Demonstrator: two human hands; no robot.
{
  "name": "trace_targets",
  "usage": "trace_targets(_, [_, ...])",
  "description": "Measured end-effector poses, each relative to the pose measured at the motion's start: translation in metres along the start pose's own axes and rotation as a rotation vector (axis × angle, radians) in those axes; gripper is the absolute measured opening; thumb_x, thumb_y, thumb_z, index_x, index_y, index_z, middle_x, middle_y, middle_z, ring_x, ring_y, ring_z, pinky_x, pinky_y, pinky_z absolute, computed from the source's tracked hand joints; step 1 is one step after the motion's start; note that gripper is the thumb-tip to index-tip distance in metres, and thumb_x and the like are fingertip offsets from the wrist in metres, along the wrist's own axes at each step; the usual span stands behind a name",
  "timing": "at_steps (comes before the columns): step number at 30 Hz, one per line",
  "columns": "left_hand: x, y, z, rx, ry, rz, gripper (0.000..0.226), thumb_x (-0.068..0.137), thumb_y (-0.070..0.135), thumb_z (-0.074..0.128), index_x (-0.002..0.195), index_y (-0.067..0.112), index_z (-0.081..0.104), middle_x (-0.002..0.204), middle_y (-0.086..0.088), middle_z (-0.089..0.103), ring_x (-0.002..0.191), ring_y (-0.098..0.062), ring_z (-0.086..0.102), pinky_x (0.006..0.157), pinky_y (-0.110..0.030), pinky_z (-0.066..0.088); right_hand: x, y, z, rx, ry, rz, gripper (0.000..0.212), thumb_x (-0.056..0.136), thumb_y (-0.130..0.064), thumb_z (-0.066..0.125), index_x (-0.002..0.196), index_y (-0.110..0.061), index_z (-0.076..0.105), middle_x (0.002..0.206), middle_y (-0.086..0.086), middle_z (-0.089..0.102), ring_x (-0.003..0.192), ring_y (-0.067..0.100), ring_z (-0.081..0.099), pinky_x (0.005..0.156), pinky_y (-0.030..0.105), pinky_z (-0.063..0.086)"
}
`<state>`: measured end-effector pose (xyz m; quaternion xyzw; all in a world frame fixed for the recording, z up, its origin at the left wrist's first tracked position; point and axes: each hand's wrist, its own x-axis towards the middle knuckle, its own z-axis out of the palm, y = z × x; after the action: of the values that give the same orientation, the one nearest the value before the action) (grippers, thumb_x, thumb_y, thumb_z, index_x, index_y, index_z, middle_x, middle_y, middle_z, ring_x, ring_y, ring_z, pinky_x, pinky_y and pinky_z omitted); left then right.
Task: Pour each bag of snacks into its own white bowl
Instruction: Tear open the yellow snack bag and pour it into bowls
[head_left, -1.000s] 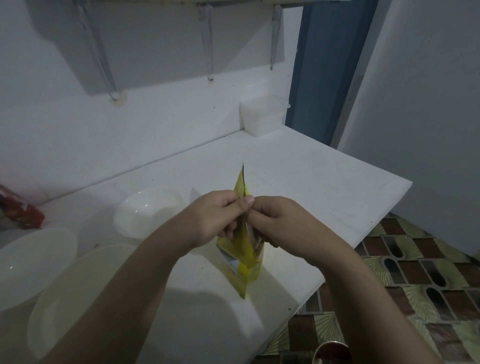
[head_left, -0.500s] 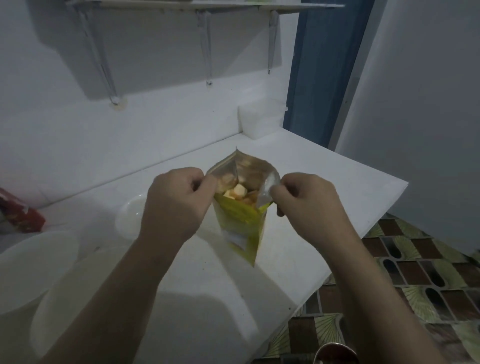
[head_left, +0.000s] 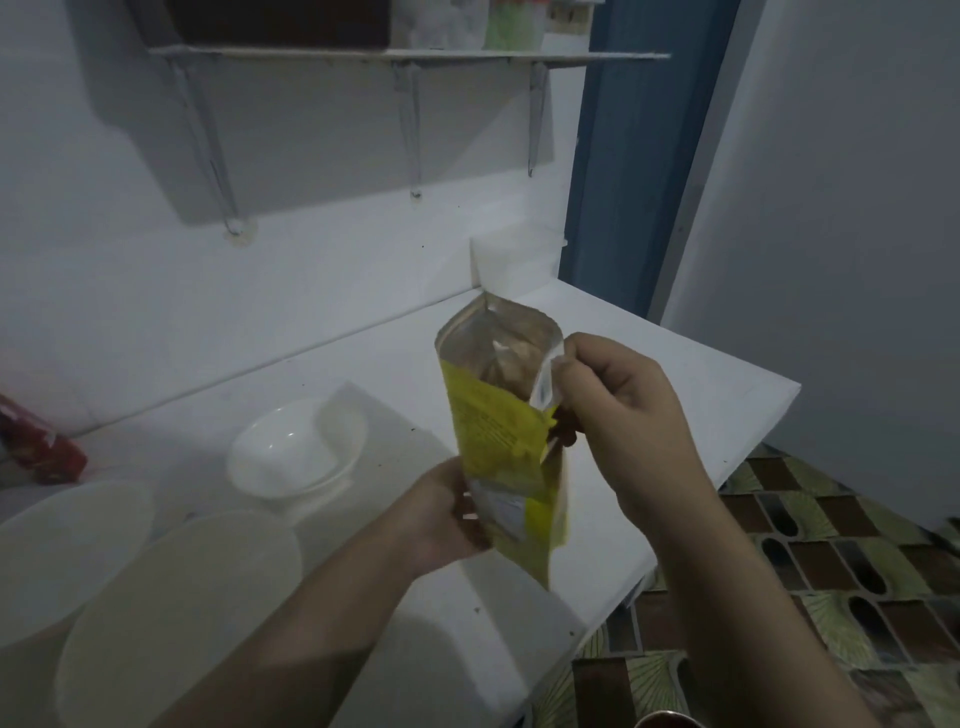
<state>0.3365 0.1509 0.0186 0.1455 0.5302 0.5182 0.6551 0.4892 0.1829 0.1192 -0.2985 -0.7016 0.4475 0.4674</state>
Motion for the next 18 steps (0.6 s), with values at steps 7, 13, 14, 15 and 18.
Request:
trace_targets(7, [0.007,0.016,0.003,-0.277,0.013,0.047,0.032,0.096,0.024,0.051,0.106,0.003,0.073,0.105,-0.019,0.072,0.097,-0.033,0.069,0.086,-0.043,0.056,-0.009,-0.010,-0.010,-0.066,-0.077,-0.024,0.035,0.087,-0.024,0.046,0.076,0.010,0.052,0.067,0.021,0.049,0.057,0.026,0.050,0.055,0.039,0.048])
trace_targets(13, [0.008,0.034,-0.011,-0.296,0.099,0.291,0.044,0.094,0.028,0.049,0.128,0.003,0.057,0.130,-0.020,0.058,0.127,-0.041,0.051,0.105,-0.053,0.042,-0.018,-0.030,-0.012,-0.321,-0.136,-0.038,0.043,0.095,-0.035,0.057,0.067,-0.003,0.063,0.056,0.007,0.061,0.056,0.025,0.060,0.054,0.044,0.051])
trace_targets(14, [0.008,0.037,-0.015,-0.305,0.107,0.329,0.039,0.094,0.028,0.049,0.124,0.005,0.058,0.127,-0.019,0.058,0.129,-0.042,0.049,0.107,-0.054,0.041,-0.018,-0.033,-0.013,-0.361,-0.128,-0.050,0.041,0.095,-0.030,0.056,0.067,-0.003,0.066,0.056,0.006,0.063,0.054,0.021,0.060,0.056,0.044,0.052])
trace_targets(15, [0.006,0.041,-0.020,-0.309,0.126,0.371,0.034,0.093,0.029,0.049,0.118,0.008,0.060,0.123,-0.018,0.058,0.129,-0.042,0.049,0.107,-0.055,0.040,-0.017,-0.036,-0.013,-0.396,-0.096,-0.066,0.039,0.094,-0.028,0.055,0.066,-0.003,0.067,0.055,0.005,0.064,0.052,0.019,0.060,0.057,0.041,0.051])
trace_targets(18, [-0.007,0.057,-0.031,-0.356,0.129,0.457,0.027,0.095,0.032,0.047,0.102,0.013,0.065,0.120,-0.018,0.058,0.123,-0.040,0.054,0.105,-0.058,0.041,-0.015,-0.047,-0.011,-0.399,0.009,-0.095,0.037,0.086,-0.025,0.053,0.059,-0.003,0.065,0.048,0.002,0.060,0.043,0.013,0.049,0.051,0.036,0.044])
